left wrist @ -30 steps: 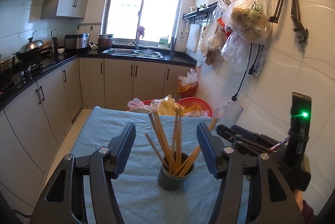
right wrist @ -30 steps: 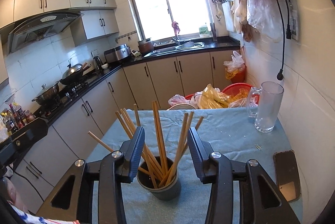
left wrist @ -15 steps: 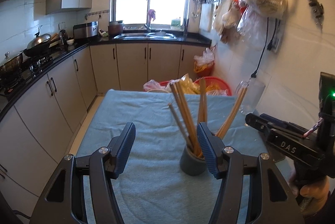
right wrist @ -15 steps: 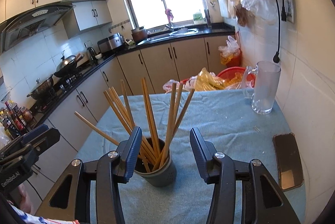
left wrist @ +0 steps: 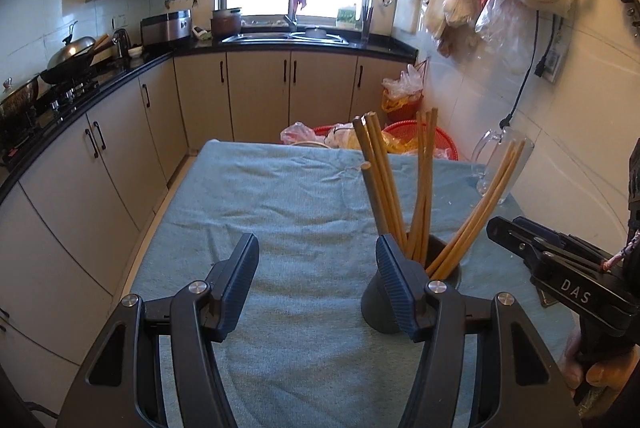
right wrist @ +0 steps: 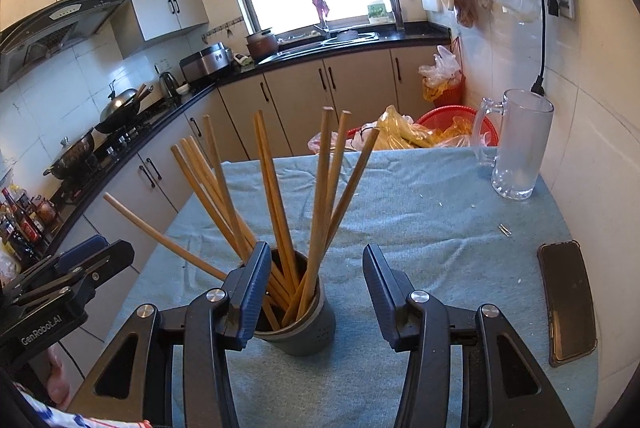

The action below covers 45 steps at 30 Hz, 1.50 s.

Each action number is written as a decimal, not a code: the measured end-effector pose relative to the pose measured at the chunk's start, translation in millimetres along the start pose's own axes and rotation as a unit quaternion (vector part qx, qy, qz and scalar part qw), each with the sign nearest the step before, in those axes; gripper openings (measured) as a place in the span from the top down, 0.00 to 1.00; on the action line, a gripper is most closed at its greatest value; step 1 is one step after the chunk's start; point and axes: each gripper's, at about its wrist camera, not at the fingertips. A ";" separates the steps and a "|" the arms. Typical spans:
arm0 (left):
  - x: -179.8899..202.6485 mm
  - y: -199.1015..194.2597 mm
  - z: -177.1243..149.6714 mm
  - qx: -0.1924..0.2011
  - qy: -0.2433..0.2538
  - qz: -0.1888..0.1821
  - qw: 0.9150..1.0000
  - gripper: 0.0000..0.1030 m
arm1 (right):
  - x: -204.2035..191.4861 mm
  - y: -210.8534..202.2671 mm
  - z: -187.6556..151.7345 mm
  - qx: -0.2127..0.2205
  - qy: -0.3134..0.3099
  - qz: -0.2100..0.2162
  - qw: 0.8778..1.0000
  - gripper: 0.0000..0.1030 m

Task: Organize utensils

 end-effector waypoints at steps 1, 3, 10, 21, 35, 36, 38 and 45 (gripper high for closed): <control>-0.7 2.6 -0.2 -0.003 -0.001 0.000 1.000 0.42 | 0.5 1.0 -0.4 0.000 0.000 0.002 1.000 0.50; -3.1 4.6 -1.7 -0.008 -0.005 -0.001 1.000 0.42 | 1.2 0.0 -0.6 0.003 -0.001 0.006 1.000 0.50; -4.6 -13.7 -11.0 0.000 0.002 0.004 1.000 0.37 | 1.5 -22.6 -12.9 0.023 -0.001 -0.015 1.000 0.37; -4.7 -112.5 -54.3 0.171 0.014 0.066 0.983 0.00 | 3.5 -74.6 -73.4 0.023 0.036 -0.053 0.998 0.34; -6.6 -191.6 -117.5 0.221 0.005 0.074 0.972 0.00 | -32.4 -135.4 -132.2 0.060 0.044 -0.128 0.989 0.27; -7.0 -191.6 -120.4 0.216 0.001 0.071 0.974 0.00 | -35.6 -138.2 -134.6 0.062 0.038 -0.135 0.988 0.27; -7.2 -189.3 -125.1 0.207 0.000 0.068 0.976 0.00 | -43.3 -143.3 -137.6 0.065 0.019 -0.149 0.987 0.25; -4.8 -157.9 -137.5 0.148 -0.007 0.082 0.986 0.00 | -54.4 -155.5 -145.8 0.071 -0.026 -0.167 0.983 0.21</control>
Point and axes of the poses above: each gripper's, at about its wrist camera, not at the fingertips, and y roughly the way its jaws point, x to its right, z to its top, and after that the axes turned 12 degrees about -y, right-handed
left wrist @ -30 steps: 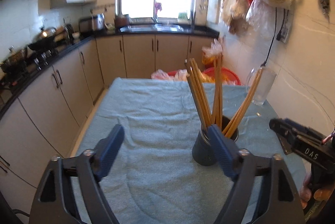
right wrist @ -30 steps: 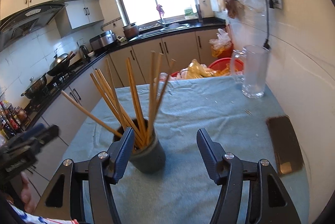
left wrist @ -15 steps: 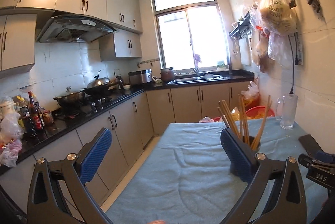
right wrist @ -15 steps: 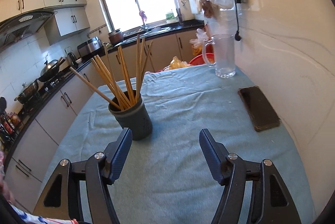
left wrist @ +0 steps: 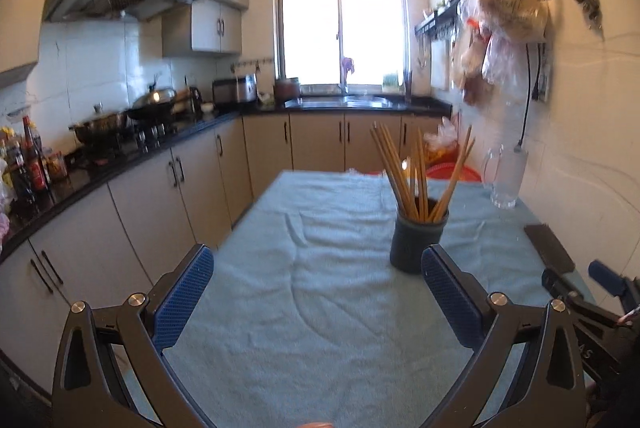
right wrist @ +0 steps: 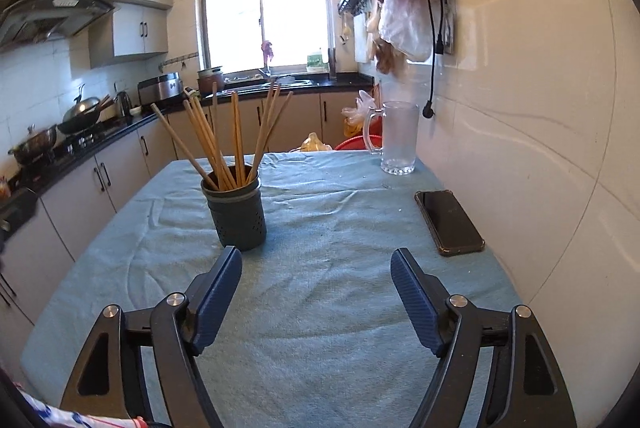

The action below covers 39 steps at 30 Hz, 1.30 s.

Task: Organize utensils

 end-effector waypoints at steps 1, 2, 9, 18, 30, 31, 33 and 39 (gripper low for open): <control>0.7 3.9 -2.5 -0.011 -0.001 0.001 1.000 0.00 | -1.0 0.4 -0.1 0.000 -0.003 -0.001 1.000 0.21; 1.9 10.5 -6.0 -0.029 -0.003 0.001 1.000 0.00 | -1.3 0.9 0.4 -0.001 -0.008 -0.001 1.000 0.21; 7.7 38.0 -23.2 -0.101 -0.013 -0.008 0.995 0.00 | 3.3 16.3 -7.2 -0.024 0.000 -0.001 1.000 0.20; 7.2 53.9 -29.1 -0.120 -0.010 0.002 0.993 0.00 | -0.1 35.2 -12.8 -0.058 -0.007 -0.007 0.998 0.20; 0.9 71.3 -32.5 -0.145 -0.013 0.009 0.989 0.00 | -17.5 46.7 -14.0 -0.071 -0.033 -0.004 0.997 0.20; 0.9 71.9 -32.7 -0.146 -0.012 0.009 0.989 0.00 | -17.8 47.0 -14.0 -0.071 -0.034 -0.004 0.997 0.20; 1.2 72.5 -33.5 -0.149 -0.011 0.008 0.989 0.00 | -18.9 47.6 -14.2 -0.072 -0.035 -0.004 0.997 0.20; 1.8 75.1 -34.6 -0.157 -0.012 0.003 0.988 0.00 | -19.9 48.9 -13.6 -0.074 -0.037 -0.004 0.997 0.20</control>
Point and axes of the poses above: each gripper's, at about its wrist camera, not at the fingertips, and y roughly the way its jaws point, x to its right, z to its top, and after that the axes turned 12 degrees about -y, right-handed
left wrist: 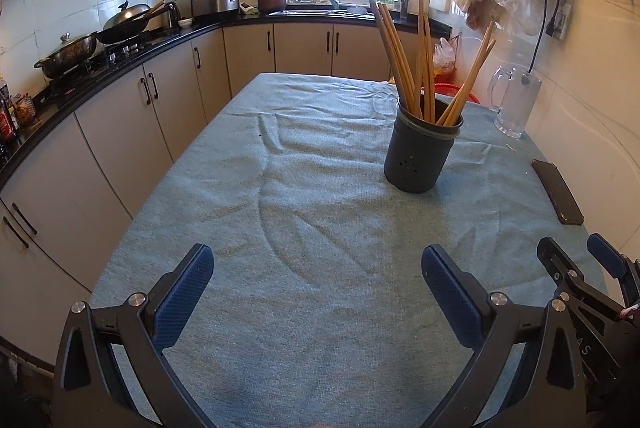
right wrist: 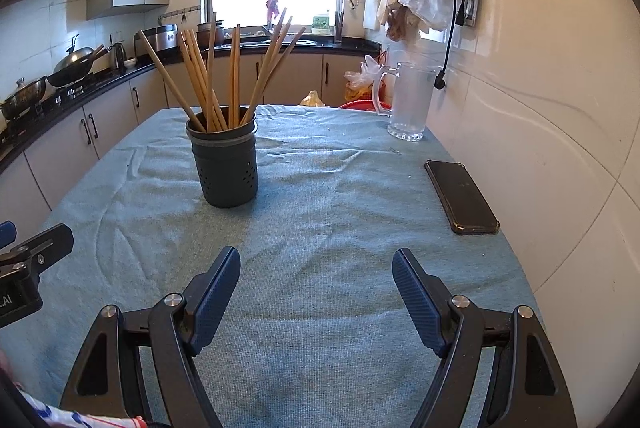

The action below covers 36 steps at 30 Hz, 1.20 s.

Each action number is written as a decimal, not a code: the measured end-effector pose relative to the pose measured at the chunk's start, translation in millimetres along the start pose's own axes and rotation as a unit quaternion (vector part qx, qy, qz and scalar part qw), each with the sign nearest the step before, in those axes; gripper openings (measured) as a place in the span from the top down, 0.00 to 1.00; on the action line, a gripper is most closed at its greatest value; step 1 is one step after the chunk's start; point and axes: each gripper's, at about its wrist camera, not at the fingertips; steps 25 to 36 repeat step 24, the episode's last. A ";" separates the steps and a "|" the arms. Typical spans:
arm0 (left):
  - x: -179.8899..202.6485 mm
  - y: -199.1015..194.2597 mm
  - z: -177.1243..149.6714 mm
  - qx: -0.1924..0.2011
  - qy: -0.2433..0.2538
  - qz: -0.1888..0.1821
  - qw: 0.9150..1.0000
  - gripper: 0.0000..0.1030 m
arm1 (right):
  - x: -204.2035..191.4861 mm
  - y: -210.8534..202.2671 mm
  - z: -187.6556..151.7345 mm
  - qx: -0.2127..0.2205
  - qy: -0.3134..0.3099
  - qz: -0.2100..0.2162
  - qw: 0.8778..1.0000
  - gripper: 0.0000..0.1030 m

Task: Organize utensils

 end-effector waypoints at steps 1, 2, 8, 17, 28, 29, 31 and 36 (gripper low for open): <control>0.3 0.7 -0.2 -0.002 0.000 -0.001 1.000 0.00 | -0.4 0.1 0.0 0.000 0.000 0.000 1.000 0.20; 0.6 0.9 -0.6 -0.003 0.000 -0.003 1.000 0.00 | -0.5 0.1 0.0 0.000 0.000 -0.001 1.000 0.20; 3.5 3.1 -2.5 -0.010 0.004 -0.007 1.000 0.00 | -2.3 -0.4 -1.1 0.002 -0.001 -0.004 1.000 0.20; 5.3 5.7 -4.3 -0.019 0.006 -0.009 1.000 0.00 | -0.6 2.1 -3.3 -0.002 -0.001 -0.004 1.000 0.20; 5.6 8.6 -4.6 -0.025 0.011 -0.011 1.000 0.00 | -4.8 3.1 -5.4 -0.007 -0.012 -0.001 1.000 0.20; 5.6 8.6 -4.6 -0.025 0.011 -0.011 1.000 0.00 | -4.8 3.1 -5.4 -0.007 -0.012 -0.001 1.000 0.20; 5.6 8.6 -4.6 -0.025 0.011 -0.011 1.000 0.00 | -4.8 3.1 -5.4 -0.007 -0.012 -0.001 1.000 0.20; 5.6 8.6 -4.6 -0.025 0.011 -0.011 1.000 0.00 | -4.8 3.1 -5.4 -0.007 -0.012 -0.001 1.000 0.20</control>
Point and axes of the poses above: each gripper's, at about its wrist camera, not at the fingertips, and y roughly the way its jaws point, x to its right, z to its top, and after that the axes turned 12 degrees about -y, right-handed
